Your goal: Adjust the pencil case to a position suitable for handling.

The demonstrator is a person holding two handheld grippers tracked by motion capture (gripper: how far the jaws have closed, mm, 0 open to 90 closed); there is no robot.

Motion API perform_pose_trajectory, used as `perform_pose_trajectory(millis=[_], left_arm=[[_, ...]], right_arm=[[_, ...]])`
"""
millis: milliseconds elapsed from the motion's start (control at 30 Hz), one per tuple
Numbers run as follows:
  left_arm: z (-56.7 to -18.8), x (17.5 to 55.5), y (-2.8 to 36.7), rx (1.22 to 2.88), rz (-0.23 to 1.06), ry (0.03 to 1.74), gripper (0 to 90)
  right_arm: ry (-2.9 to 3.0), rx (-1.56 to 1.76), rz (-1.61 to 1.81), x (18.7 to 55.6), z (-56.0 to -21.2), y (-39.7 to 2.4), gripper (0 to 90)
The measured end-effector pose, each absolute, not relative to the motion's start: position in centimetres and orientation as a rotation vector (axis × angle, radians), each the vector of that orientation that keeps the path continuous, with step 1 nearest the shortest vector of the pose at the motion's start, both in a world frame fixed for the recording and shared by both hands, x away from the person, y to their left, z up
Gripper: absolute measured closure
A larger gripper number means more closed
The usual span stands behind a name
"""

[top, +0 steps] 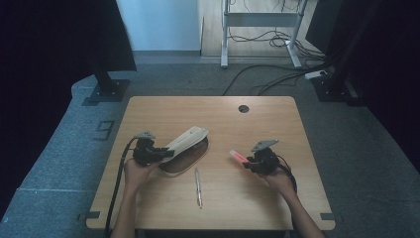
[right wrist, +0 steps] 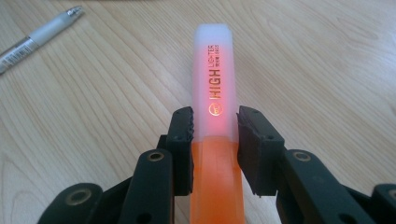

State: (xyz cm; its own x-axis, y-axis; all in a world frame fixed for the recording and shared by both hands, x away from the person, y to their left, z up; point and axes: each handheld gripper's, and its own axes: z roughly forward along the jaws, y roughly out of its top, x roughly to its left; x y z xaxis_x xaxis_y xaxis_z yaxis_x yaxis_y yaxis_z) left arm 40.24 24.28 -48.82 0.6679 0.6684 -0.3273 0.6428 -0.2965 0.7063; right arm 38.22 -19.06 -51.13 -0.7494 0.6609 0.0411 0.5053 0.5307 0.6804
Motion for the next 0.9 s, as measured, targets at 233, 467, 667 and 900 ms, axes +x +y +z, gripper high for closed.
perform_pose_trajectory(millis=[233, 467, 667, 900], left_arm=[[-48.7, 40.2, 24.2, 2.009, 0.039, 1.011, 73.7], [-48.6, 40.1, 24.3, 2.006, 0.038, 1.013, 73.8], [-48.5, 40.1, 24.3, 2.010, 0.049, 1.011, 74.3], [-48.5, 40.0, 24.3, 2.013, 0.048, 1.011, 74.5]], right_arm=[[2.561, 0.952, 1.034, 38.9, -50.7, -17.3, 65.5], [2.575, 0.930, 1.043, 39.5, -50.4, -15.8, 65.5], [2.588, 0.911, 1.059, 40.3, -50.2, -14.1, 65.5], [2.603, 0.892, 1.063, 40.9, -50.1, -12.5, 65.5]])
